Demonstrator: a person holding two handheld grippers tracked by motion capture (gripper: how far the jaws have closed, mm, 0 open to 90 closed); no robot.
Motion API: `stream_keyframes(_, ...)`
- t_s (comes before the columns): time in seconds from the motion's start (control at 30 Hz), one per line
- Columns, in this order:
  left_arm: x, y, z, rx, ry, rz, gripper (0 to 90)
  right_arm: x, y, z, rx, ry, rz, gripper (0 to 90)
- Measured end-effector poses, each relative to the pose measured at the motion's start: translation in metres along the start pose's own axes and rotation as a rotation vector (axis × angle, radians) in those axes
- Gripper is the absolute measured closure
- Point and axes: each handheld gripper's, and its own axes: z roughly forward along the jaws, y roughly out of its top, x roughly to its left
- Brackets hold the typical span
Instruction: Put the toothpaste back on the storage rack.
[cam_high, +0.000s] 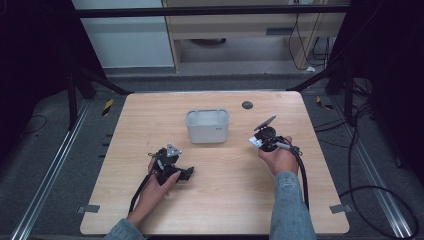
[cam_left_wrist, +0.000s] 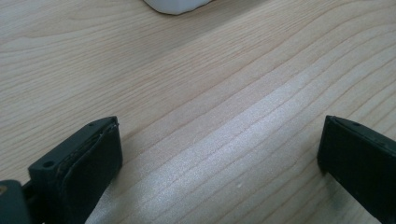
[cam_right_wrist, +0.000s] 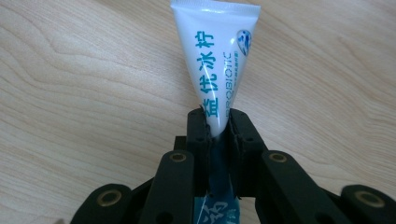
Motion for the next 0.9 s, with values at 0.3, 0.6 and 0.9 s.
stream_keyframes(0.3, 0.000, 0.000, 0.000, 0.000, -0.002, -0.001, 0.0, -0.003, 0.001, -0.019, -0.069, -0.013, 0.009, 80.2)
stream_keyframes(0.6, 0.000, 0.000, 0.000, -0.001, 0.000, 0.002, 0.0, -0.003, 0.006, -0.045, -0.172, -0.007, 0.031, 80.2)
stream_keyframes(0.9, 0.000, 0.000, 0.000, 0.000, -0.001, 0.001, 0.0, -0.001, 0.010, -0.065, -0.300, -0.003, 0.052, 80.2)
